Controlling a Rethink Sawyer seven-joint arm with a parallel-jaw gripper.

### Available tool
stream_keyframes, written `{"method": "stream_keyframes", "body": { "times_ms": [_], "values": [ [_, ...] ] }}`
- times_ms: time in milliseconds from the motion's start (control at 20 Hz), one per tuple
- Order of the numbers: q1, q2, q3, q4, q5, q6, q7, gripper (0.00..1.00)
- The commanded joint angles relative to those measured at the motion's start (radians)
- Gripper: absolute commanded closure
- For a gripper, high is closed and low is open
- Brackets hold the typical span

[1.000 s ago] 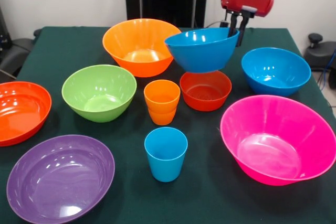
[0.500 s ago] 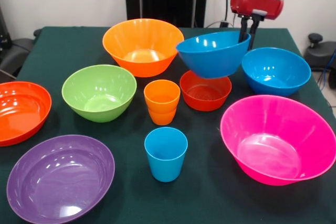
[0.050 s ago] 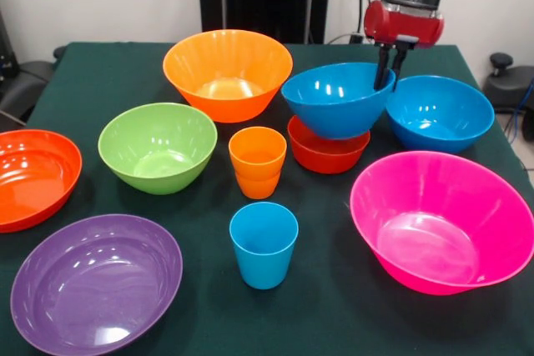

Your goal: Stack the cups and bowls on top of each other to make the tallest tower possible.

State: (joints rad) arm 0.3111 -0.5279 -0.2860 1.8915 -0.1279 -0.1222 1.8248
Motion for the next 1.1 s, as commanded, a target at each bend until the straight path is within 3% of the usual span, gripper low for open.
{"method": "stream_keyframes", "body": {
  "times_ms": [50, 450, 800, 850, 1000, 1100],
  "values": [
    [-0.006, 0.064, 0.086, -0.074, -0.029, 0.134, 0.050, 1.00],
    [0.020, 0.070, 0.050, -0.096, -0.021, 0.167, 0.042, 1.00],
    [0.050, 0.054, 0.009, -0.129, -0.034, 0.275, 0.006, 1.00],
    [0.053, 0.054, 0.006, -0.131, -0.038, 0.294, 0.013, 0.00],
    [0.052, 0.020, 0.005, -0.131, -0.048, 0.325, -0.001, 0.00],
    [0.011, -0.067, 0.059, -0.107, -0.085, 0.363, -0.053, 0.00]
  ]
}}
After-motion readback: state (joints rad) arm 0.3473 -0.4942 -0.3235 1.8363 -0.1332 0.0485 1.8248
